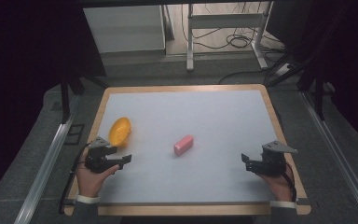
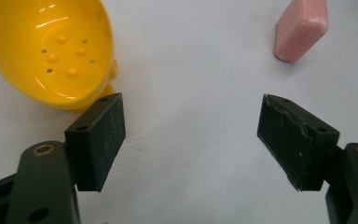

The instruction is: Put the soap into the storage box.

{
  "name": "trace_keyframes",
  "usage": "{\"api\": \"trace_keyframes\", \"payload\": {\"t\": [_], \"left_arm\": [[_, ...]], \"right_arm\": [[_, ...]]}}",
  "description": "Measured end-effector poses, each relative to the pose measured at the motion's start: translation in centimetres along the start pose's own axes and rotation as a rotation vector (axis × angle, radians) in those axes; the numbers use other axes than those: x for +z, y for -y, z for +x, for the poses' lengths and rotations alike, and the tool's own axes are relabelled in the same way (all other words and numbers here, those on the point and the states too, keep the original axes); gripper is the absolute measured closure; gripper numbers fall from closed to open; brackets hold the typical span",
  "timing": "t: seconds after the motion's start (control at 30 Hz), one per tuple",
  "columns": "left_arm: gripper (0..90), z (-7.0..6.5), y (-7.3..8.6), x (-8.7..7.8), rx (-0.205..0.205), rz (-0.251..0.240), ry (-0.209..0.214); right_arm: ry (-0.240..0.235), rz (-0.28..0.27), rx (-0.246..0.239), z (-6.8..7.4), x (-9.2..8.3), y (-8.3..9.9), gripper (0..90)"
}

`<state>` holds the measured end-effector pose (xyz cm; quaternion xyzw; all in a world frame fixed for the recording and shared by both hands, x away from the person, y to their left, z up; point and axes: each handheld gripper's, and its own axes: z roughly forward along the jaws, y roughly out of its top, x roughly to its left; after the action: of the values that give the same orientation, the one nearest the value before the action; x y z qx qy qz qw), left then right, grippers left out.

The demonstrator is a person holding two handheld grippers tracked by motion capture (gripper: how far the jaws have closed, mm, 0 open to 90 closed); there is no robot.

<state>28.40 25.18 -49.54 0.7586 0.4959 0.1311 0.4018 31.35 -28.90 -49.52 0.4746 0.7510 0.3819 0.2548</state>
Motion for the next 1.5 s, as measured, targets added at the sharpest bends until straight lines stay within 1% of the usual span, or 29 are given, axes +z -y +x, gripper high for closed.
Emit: {"api": "trace_keyframes", "payload": {"t": [0.17,0.3,0.43,0.5,0.53,0.73,0.87,0.97,1.07,1.17,1.4,1.5], "left_arm": [[23.9,-0.2,-0.4,0.0,0.007,0.013,-0.010],[24.0,-0.6,-0.8,0.0,0.027,0.032,-0.023],[24.0,-0.9,-1.5,-0.1,0.049,0.047,-0.030],[24.0,-1.0,-1.7,-0.1,0.053,0.047,-0.032],[23.9,-1.2,-2.0,-0.3,0.060,0.052,-0.035],[23.9,-1.5,-2.8,-0.5,0.076,0.052,-0.039],[23.9,-2.0,-3.6,-0.5,0.087,0.053,-0.037],[23.9,-2.2,-3.9,-0.4,0.093,0.053,-0.036],[23.3,-2.4,-4.2,-0.3,0.101,0.056,-0.043],[23.4,-2.5,-4.4,-0.1,0.107,0.065,-0.040],[23.3,-3.2,-4.9,0.8,0.128,0.077,-0.025],[23.0,-3.6,-5.3,1.2,0.140,0.080,-0.027]], "right_arm": [[-0.002,-0.007,0.009,-0.1,-0.3,0.0,8.6],[0.000,-0.007,0.023,-0.4,-0.4,0.1,8.7],[-0.001,-0.004,0.015,-0.3,-0.3,0.1,8.8],[-0.003,-0.001,0.015,-0.3,-0.3,0.1,8.8],[0.002,-0.003,0.018,-0.3,-0.2,0.1,8.8],[0.008,-0.005,0.024,-0.3,-0.4,0.1,8.7],[0.004,-0.006,0.018,-0.3,-0.4,0.0,8.7],[0.005,-0.005,0.015,-0.3,-0.3,0.1,8.8],[0.006,-0.006,0.016,-0.3,-0.3,0.1,8.8],[0.008,-0.008,0.017,-0.3,-0.4,0.0,8.7],[0.003,-0.004,0.013,-0.2,-0.2,0.1,8.8],[0.005,-0.003,0.012,-0.2,-0.2,0.1,8.7]]}}
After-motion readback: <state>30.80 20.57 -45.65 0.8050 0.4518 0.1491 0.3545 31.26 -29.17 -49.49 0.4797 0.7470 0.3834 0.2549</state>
